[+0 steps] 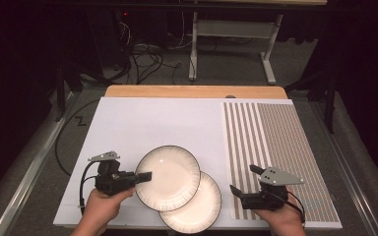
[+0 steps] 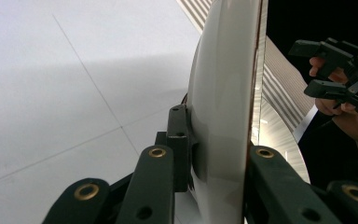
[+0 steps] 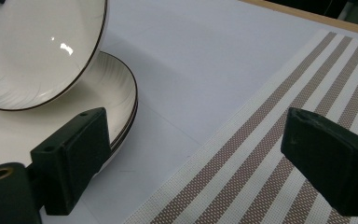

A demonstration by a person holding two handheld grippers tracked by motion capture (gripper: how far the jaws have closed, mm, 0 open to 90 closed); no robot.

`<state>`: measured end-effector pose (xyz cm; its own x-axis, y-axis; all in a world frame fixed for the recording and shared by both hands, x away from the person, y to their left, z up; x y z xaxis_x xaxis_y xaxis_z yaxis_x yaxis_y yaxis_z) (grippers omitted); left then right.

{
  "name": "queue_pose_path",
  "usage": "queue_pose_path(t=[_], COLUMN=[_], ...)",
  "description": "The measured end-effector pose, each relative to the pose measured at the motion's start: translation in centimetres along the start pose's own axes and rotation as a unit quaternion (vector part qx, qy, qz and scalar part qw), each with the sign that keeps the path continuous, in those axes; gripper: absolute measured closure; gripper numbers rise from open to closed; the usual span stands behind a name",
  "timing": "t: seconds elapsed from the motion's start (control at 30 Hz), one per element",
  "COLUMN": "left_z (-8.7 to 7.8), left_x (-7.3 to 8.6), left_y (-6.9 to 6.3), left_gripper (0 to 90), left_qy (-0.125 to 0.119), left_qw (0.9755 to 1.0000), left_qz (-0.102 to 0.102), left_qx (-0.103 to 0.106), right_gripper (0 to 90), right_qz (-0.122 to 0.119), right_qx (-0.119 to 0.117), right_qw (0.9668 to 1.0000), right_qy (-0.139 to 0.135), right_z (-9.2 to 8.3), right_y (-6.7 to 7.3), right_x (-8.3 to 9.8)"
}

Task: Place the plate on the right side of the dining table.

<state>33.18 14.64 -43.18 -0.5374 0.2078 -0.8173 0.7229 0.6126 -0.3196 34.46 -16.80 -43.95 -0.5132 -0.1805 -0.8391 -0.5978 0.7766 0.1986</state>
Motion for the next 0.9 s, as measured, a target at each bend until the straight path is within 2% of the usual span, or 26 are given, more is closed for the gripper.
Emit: queue_pose_path(t=[0.1,0.13,0.17,0.2,0.23,0.27,0.37,0.53,0.6,0.63,0.7,0.77,0.83,0.9], left_z=[0.0,-0.1,-0.1,-0.2,-0.2,-0.3,-0.5,-0.9,-1.2,-1.2,-1.2,-1.3,-1.4,-1.3], left_x=[0.0,-0.1,-0.1,-0.1,-0.1,-0.1,-0.1,0.0,0.0,0.0,0.0,-0.2,-0.3,-0.4], left_y=[-0.2,-0.3,-0.3,-0.5,-0.5,-0.8,-1.0,-1.3,-1.4,-1.4,-1.6,-1.6,-1.4,-1.1], left_gripper=[78.0,77.9,77.9,77.9,77.9,77.7,77.7,77.7,77.7,77.6,77.7,77.8,77.9,77.8], left_qy=[-0.010,-0.015,-0.015,-0.021,-0.021,-0.024,-0.029,-0.045,-0.054,-0.054,-0.060,-0.067,-0.074,-0.079], left_qw=[0.9998,0.9995,0.9995,0.9990,0.9990,0.9981,0.9973,0.9948,0.9926,0.9926,0.9910,0.9885,0.9871,0.9869], left_qz=[0.013,0.025,0.025,0.038,0.038,0.053,0.063,0.086,0.104,0.104,0.116,0.129,0.135,0.131], left_qx=[-0.006,-0.008,-0.008,-0.012,-0.012,-0.022,-0.024,-0.031,-0.032,-0.032,-0.031,-0.040,-0.047,-0.051], right_gripper=[8.5,7.3,6.8,6.2,6.2,4.5,2.5,0.9,0.9,0.9,0.9,0.9,0.9,0.9], right_qz=[-0.001,-0.002,-0.002,-0.002,-0.002,-0.002,-0.002,0.001,0.003,0.003,0.005,0.009,0.010,0.011], right_qx=[-0.003,-0.001,-0.001,-0.001,-0.001,0.001,0.002,0.000,-0.001,-0.001,0.001,0.001,0.004,0.010], right_qw=[1.0000,1.0000,1.0000,1.0000,1.0000,1.0000,1.0000,0.9999,0.9998,0.9998,0.9996,0.9994,0.9992,0.9990], right_qy=[0.002,0.003,0.003,0.003,0.003,0.001,0.000,-0.012,-0.021,-0.021,-0.026,-0.032,-0.038,-0.041], right_z=[0.1,0.2,0.2,0.2,0.2,0.2,0.2,0.1,-0.2,-0.2,-0.3,-0.4,-0.5,-0.5], right_y=[0.1,0.1,0.1,0.1,0.1,0.2,0.2,0.6,0.6,0.6,0.6,0.6,0.5,0.5], right_x=[0.1,0.2,0.2,0.2,0.2,0.2,0.2,0.0,-0.3,-0.3,-0.4,-0.5,-0.6,-0.7])
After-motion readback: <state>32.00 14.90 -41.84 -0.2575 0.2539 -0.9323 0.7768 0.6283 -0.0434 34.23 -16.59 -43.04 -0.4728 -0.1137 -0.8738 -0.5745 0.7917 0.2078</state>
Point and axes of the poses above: each handheld gripper's, and its own axes: z roughly forward along the jaws, x roughly out of its underside, y roughly to its left, the point moved 9 cm from there along z, roughly forward along the jaws, and after that the axes turned 15 degrees about z, right-handed, at the moved point
